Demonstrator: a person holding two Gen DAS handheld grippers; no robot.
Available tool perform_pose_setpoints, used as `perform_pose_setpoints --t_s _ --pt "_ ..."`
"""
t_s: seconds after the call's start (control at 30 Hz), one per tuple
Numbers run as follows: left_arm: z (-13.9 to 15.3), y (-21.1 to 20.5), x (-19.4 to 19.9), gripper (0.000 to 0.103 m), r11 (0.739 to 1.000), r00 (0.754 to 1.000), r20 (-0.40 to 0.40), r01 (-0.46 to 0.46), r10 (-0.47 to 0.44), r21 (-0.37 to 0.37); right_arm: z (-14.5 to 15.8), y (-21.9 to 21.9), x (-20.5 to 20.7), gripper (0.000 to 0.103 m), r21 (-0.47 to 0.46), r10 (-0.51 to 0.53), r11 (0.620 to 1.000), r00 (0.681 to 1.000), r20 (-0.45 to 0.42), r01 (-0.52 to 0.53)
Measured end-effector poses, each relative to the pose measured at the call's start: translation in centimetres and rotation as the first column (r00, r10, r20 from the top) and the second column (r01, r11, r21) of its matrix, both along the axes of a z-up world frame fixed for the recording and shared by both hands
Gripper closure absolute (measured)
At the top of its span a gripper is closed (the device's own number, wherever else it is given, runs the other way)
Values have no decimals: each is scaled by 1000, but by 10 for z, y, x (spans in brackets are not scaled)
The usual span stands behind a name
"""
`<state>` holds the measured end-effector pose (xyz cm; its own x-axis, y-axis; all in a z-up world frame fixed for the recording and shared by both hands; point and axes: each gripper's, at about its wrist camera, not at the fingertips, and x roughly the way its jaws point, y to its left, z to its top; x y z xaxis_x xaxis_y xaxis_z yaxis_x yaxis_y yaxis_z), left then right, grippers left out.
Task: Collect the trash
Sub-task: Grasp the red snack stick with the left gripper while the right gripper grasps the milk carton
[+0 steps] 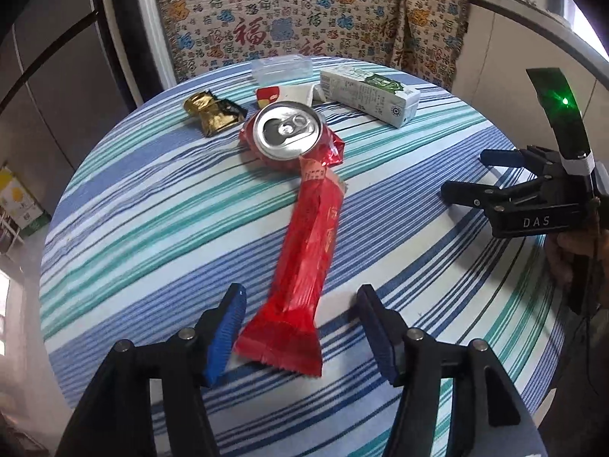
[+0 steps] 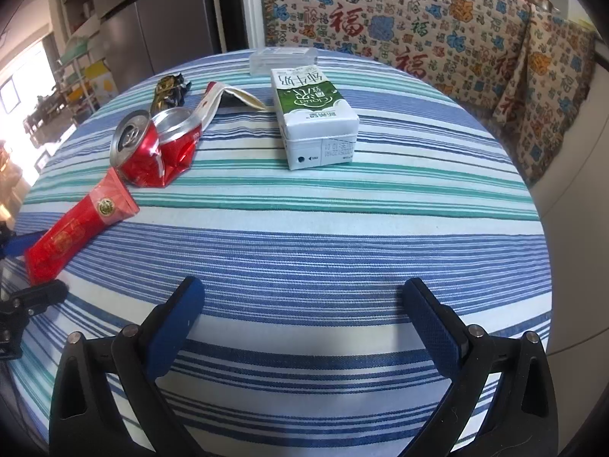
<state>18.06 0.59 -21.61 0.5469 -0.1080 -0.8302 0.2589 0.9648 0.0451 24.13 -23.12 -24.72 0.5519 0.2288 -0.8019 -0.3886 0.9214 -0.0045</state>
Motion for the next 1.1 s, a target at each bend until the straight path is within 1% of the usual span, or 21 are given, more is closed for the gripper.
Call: perform_pose_setpoints --t_s 0.1,0.13,0.17,0.2,0.23,0.27,0.43,0.53,0.57,0.6,0.67,0.7,0.73,0.8,0.83,0.9,0.97,1.0,1.03,1.07,1.1 --pt "-1 -10 12 41 998 999 25 36 -38 46 0 0 0 0 2 0 1000 1000 0 0" --pt "-2 -10 14 41 998 999 32 37 -39 47 0 0 0 0 3 -1 1000 1000 0 1" --pt "-2 -10 16 45 999 999 35 30 -32 42 1 0 2 1 1 -6 1000 1000 -1 6" --pt "-3 -7 17 55 1000 999 36 17 -18 18 2 -1 6 1 -6 -16 1000 1000 -3 16" --pt "-3 -4 16 76 1000 1000 25 7 -6 -27 3 -2 10 1 -8 -25 1000 1000 2 25" --pt "-3 0 15 78 998 1000 16 -10 11 -54 7 -2 16 1 -9 -30 1000 999 18 30" --pt "1 16 -9 80 988 989 21 -145 146 -53 24 1 58 1 22 -39 999 998 43 38" --pt "4 39 -23 80 966 966 38 -252 255 -56 24 9 86 2 43 -48 998 999 25 47" --pt "5 46 -23 80 957 958 40 -282 285 -64 20 13 95 4 45 -37 998 999 3 37" --pt "5 53 -21 80 948 949 37 -309 312 -73 16 17 101 8 51 -28 998 999 -16 29" --pt "7 64 -13 80 934 937 32 -344 348 -99 9 20 109 50 64 -11 998 999 -53 15" --pt "8 68 -8 80 930 933 36 -353 358 -107 11 19 106 50 36 -27 999 999 -23 28" --pt "9 71 -2 77 927 930 40 -359 365 -109 11 17 103 50 28 -38 999 999 -21 39" --pt "8 74 8 77 926 932 31 -355 362 -125 12 5 91 50 41 -70 997 997 -32 72" --pt "7 75 11 75 927 933 24 -353 359 -128 11 0 82 50 18 -92 996 996 -23 92" --pt "4 75 19 64 931 937 13 -346 350 -118 10 -9 61 50 -14 -114 993 993 1 114" --pt "2 73 21 55 938 940 28 -335 339 -93 8 -15 41 49 2 -112 994 994 1 112" --pt "3 71 21 53 940 942 34 -331 335 -83 8 -14 34 49 5 -107 994 994 4 107" --pt "2 70 20 51 942 943 37 -327 330 -73 7 -12 29 44 3 -103 995 995 10 103" --pt "2 68 21 47 944 944 42 -326 328 -59 6 -9 25 27 0 -98 995 995 15 98" --pt "1 68 20 42 943 943 44 -328 331 -54 5 -7 24 19 0 -89 996 996 16 89"
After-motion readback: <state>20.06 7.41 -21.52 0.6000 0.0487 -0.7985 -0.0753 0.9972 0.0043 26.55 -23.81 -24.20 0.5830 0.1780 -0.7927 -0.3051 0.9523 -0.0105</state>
